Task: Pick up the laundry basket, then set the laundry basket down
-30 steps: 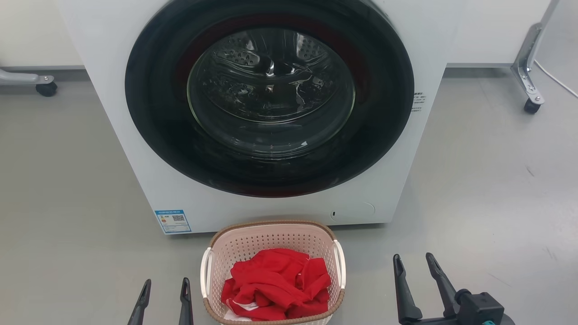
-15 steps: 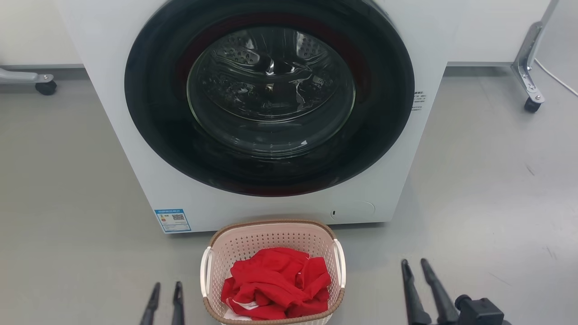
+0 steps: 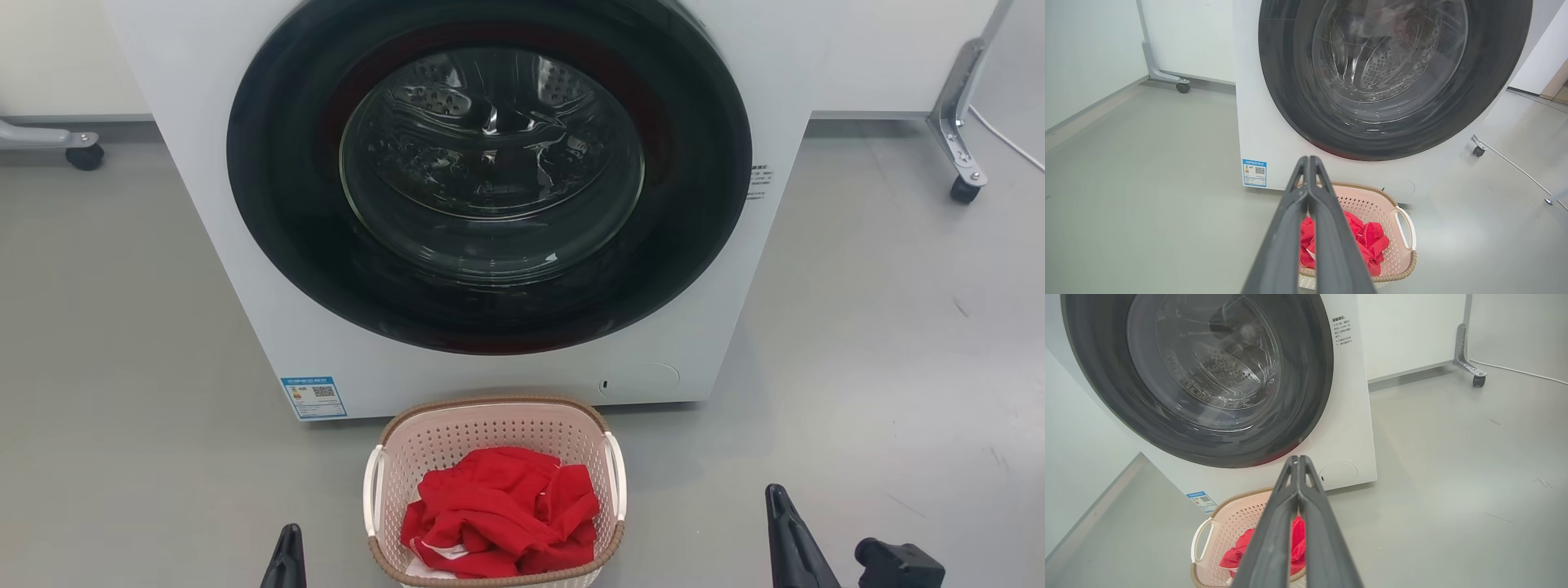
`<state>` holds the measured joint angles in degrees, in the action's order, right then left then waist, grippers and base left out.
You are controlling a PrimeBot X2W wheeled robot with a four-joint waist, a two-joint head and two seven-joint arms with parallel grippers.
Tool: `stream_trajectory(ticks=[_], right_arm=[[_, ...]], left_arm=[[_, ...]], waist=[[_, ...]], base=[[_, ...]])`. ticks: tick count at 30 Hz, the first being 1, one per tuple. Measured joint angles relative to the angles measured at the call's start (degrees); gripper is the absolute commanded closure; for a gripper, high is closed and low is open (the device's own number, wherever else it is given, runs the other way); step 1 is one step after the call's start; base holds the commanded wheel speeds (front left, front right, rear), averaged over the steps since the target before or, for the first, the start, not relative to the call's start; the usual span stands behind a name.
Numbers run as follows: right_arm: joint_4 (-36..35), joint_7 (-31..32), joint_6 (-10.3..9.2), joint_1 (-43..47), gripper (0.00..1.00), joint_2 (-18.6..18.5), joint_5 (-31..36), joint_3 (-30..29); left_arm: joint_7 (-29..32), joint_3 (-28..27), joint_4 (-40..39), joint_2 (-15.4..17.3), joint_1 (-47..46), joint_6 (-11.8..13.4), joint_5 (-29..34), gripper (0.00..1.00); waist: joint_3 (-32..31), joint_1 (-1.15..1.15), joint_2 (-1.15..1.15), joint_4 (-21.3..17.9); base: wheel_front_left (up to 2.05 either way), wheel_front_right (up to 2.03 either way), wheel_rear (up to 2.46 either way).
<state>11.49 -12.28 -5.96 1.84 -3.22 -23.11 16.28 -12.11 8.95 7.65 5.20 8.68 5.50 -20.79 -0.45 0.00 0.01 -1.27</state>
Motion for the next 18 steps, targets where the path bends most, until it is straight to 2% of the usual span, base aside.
stream_trajectory(ticks=[18], right_arm=[[1.2, 4.43, 2.71, -1.16, 1.0, 0.19, -15.44, -5.34]], left_arm=[[4.48, -3.19, 2.08, -0.43, -2.2, -2.52, -15.86, 1.0]], waist=[[0.11, 0.0, 0.0, 0.28]], base=[[0.0, 0.0, 0.0]])
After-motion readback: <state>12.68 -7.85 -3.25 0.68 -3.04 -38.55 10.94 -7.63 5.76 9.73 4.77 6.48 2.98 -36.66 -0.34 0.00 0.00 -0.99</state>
